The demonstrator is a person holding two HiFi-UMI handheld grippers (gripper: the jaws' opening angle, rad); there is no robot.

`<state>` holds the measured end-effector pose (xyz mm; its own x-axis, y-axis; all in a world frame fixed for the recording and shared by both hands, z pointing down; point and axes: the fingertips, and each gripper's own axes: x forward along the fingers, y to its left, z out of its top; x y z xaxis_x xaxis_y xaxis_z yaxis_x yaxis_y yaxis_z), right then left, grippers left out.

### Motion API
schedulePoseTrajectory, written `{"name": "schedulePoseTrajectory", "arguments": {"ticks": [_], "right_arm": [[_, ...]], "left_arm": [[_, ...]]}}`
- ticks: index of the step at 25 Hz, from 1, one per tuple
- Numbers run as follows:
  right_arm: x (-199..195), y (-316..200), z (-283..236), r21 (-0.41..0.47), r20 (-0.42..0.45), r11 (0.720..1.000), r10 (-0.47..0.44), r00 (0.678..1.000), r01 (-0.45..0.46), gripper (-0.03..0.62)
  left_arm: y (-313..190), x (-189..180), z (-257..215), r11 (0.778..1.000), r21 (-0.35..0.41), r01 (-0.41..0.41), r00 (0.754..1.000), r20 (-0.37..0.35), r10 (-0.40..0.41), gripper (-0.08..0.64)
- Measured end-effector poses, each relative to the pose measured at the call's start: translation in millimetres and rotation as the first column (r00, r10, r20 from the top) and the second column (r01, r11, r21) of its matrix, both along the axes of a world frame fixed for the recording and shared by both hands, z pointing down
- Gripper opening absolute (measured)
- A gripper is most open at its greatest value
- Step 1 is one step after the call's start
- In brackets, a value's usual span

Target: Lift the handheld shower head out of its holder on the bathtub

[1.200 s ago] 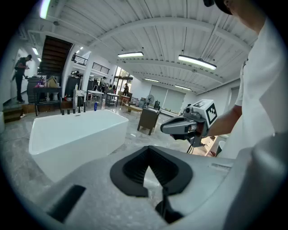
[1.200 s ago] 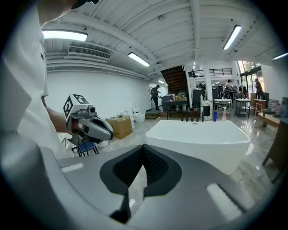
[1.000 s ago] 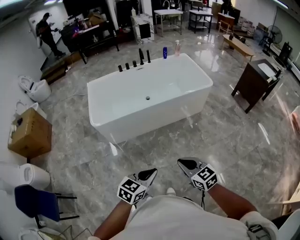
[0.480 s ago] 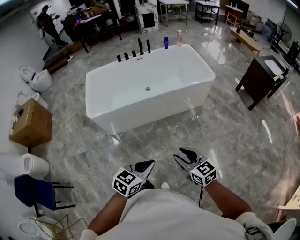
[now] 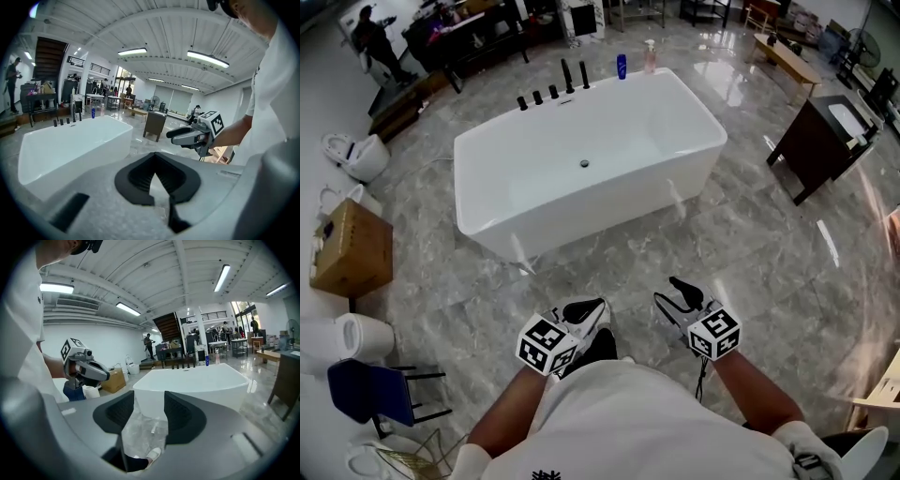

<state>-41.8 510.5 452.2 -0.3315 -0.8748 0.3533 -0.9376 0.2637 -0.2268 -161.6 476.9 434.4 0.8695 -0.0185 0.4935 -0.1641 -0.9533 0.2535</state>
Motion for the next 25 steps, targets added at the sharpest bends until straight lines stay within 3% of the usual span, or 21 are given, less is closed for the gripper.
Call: {"name": "schedulePoseTrajectory", "arguments": {"ticks": [8, 14, 19, 25], "right_arm": [[26, -93, -11, -0.015, -0.065, 0.999, 0.041, 0.997, -0.042, 0.21], [29, -175, -22, -0.029, -0.091, 0.999, 0.028, 0.995, -0.031, 0.207], [35, -225, -27, -0.016, -0.095, 0.999, 0.026, 0.995, -0.027, 0.202], [61, -286, -27, 0.001, -0.111, 0.999, -0.032, 0.993, 0.032, 0.201]], "left_arm": [[-96, 29, -7, 0.999, -0.012, -0.036, 0.998, -0.056, 0.036, 0.006], [-168, 28, -7, 0.998, -0.021, -0.052, 0.997, -0.065, 0.05, 0.006], [-225, 28, -7, 1.0, -0.004, -0.006, 0.997, -0.073, 0.006, 0.006], [-273, 57, -2, 0.999, 0.007, 0.04, 0.996, -0.082, -0.039, 0.006]]}}
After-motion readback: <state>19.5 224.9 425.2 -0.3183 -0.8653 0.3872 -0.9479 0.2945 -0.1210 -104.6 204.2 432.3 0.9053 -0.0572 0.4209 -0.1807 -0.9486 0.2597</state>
